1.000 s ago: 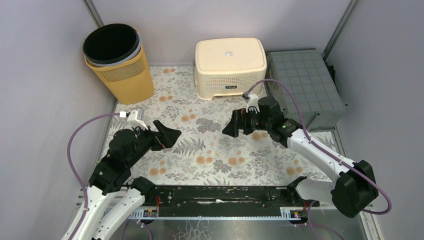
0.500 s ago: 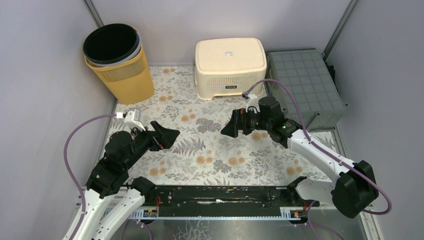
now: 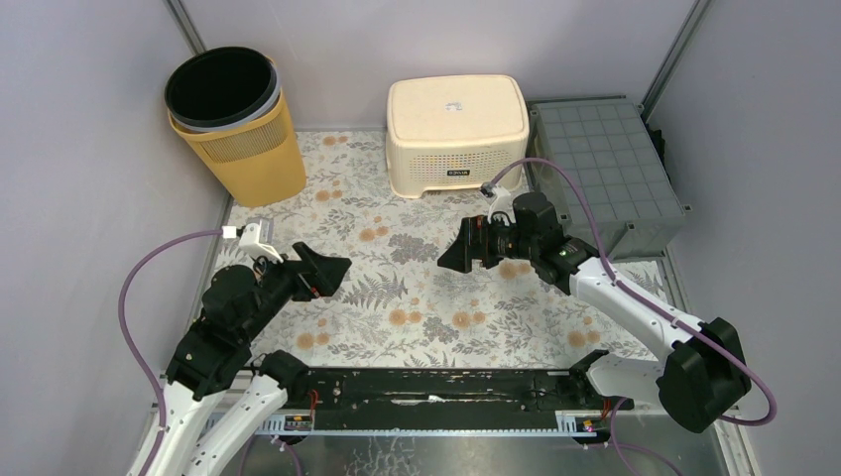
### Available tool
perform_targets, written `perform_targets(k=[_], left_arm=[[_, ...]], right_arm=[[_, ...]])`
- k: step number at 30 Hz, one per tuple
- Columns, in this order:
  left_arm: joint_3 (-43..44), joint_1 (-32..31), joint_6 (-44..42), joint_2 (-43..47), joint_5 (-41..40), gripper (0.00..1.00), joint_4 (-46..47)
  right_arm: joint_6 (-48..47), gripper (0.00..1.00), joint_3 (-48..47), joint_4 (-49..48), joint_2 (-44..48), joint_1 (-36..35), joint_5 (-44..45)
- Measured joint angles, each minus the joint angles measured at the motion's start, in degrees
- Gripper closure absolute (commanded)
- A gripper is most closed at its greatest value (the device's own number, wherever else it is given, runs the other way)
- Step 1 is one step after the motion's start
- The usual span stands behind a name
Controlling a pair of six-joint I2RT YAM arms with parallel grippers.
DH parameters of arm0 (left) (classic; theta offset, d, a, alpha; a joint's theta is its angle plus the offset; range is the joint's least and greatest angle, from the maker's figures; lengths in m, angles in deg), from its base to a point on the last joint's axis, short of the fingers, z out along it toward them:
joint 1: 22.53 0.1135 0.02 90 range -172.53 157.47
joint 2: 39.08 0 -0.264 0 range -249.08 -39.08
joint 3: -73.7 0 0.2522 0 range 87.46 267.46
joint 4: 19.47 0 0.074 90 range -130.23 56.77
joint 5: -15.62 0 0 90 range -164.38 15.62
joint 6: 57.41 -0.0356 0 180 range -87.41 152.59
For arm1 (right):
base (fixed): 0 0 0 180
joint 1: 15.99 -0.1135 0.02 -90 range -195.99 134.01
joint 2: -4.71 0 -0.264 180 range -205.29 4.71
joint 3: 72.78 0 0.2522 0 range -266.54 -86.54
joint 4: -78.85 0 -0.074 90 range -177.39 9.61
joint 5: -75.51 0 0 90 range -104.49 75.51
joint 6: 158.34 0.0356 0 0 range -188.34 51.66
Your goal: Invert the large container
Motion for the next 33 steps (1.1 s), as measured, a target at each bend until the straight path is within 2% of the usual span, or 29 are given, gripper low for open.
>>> perform_targets(k=[25,33], left_arm=[[0.0,0.0,-0.07,-2.21,-0.15,0.0,-0.17],[1.14,0.0,-0.33,-8.57,-2.14,0.0,-0.81]], right_arm=[[0.61,0.01,0.37,-1.25,-0.9,0.0,-2.19],[0.59,0.01,0.37,-1.22,-0.9,0.0,-2.47]])
